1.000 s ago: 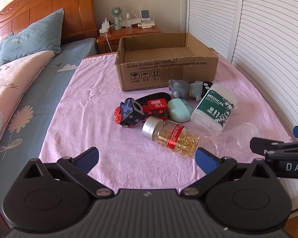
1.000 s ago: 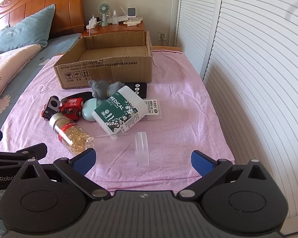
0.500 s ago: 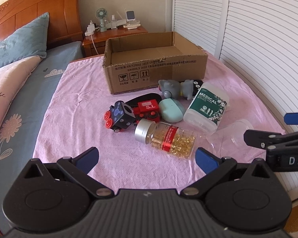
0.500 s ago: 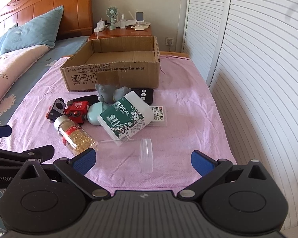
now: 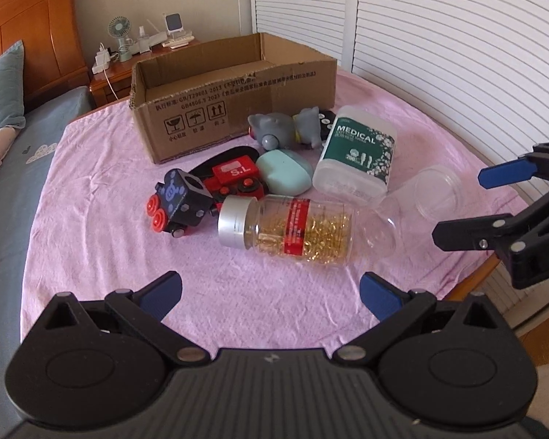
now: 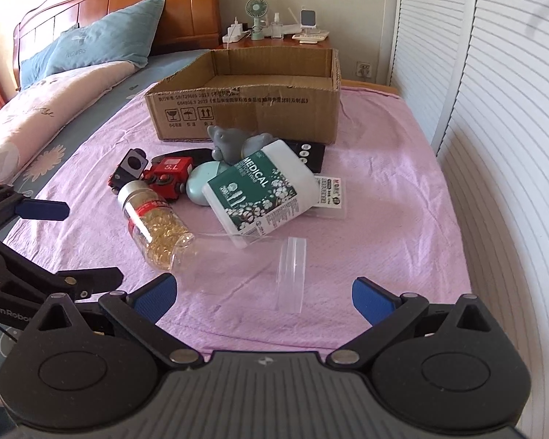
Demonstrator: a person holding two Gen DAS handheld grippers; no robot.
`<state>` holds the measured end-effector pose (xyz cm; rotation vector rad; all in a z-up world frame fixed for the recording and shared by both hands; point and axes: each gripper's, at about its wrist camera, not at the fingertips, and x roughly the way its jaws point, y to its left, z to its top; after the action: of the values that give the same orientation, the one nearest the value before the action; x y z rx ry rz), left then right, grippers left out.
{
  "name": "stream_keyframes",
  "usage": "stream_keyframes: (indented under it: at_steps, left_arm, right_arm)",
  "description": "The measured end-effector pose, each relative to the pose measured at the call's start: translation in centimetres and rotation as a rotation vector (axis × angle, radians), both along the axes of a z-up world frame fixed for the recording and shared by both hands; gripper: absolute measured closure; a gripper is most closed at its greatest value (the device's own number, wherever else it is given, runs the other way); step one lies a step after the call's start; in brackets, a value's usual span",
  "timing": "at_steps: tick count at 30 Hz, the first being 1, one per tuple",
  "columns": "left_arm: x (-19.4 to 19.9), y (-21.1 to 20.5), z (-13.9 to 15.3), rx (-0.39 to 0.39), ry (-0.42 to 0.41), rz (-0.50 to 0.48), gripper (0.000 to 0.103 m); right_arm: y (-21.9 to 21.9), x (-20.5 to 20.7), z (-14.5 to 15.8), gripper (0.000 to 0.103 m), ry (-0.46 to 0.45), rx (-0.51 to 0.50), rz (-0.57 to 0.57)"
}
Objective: Organize rigid objects
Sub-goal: 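Close right gripper on clear plastic jar while left tool nears capsule bottle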
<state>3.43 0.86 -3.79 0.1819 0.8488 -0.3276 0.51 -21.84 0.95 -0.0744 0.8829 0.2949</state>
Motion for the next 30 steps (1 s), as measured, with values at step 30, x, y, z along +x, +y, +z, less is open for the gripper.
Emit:
stream_keyframes:
  at_steps: [30]
  left_arm:
    - [2.6,0.6,-3.3,-0.040,0.019,-0.013,0.000]
  right_arm:
    - [0.8,0.5,-1.8,0.000,-0.054,-0.129,0.016]
